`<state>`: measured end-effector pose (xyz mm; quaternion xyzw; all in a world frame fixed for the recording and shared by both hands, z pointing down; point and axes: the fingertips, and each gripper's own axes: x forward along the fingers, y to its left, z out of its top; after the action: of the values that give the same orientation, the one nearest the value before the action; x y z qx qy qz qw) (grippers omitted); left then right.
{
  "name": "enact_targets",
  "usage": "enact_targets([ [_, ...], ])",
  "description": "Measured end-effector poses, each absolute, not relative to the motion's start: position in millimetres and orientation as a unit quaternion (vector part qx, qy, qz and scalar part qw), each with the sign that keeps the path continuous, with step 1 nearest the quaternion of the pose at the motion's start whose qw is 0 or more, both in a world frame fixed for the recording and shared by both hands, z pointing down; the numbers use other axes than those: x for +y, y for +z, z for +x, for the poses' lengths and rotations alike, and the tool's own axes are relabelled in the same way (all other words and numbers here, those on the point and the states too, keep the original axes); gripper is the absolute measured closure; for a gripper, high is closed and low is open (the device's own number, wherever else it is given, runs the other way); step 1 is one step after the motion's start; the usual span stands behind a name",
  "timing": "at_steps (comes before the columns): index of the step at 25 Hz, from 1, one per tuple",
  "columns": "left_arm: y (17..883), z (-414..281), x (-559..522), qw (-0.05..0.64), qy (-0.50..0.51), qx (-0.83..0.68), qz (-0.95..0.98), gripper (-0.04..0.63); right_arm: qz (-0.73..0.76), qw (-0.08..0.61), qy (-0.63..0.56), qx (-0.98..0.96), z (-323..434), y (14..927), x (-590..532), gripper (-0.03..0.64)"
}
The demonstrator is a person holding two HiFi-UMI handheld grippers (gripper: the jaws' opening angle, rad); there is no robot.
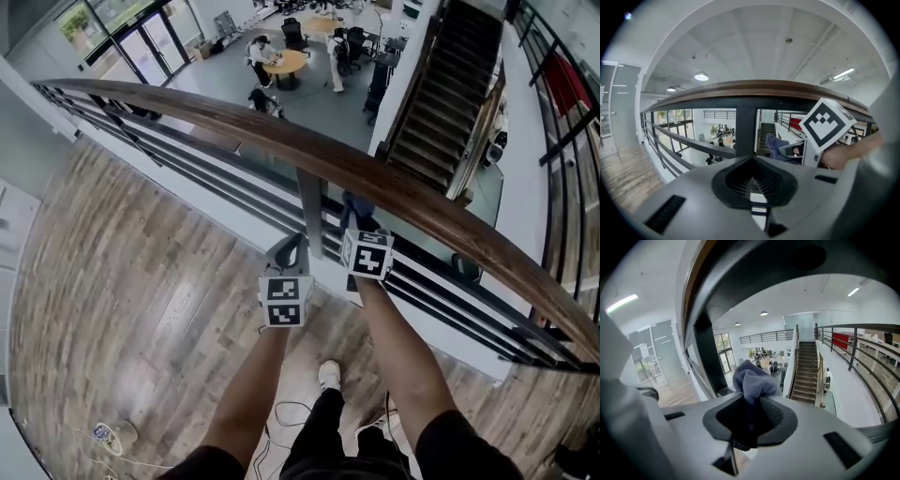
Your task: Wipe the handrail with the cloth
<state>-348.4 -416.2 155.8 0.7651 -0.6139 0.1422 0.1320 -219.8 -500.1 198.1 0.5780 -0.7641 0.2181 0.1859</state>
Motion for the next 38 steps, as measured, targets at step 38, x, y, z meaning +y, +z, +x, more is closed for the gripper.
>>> enact_targets([
  [38, 152.3, 127.3, -297.8, 0.137, 0.171, -0.399, 0.890, 0.594, 0.702, 0.182, 0.225, -0.651, 270.1, 194.4, -289.5, 0.541],
])
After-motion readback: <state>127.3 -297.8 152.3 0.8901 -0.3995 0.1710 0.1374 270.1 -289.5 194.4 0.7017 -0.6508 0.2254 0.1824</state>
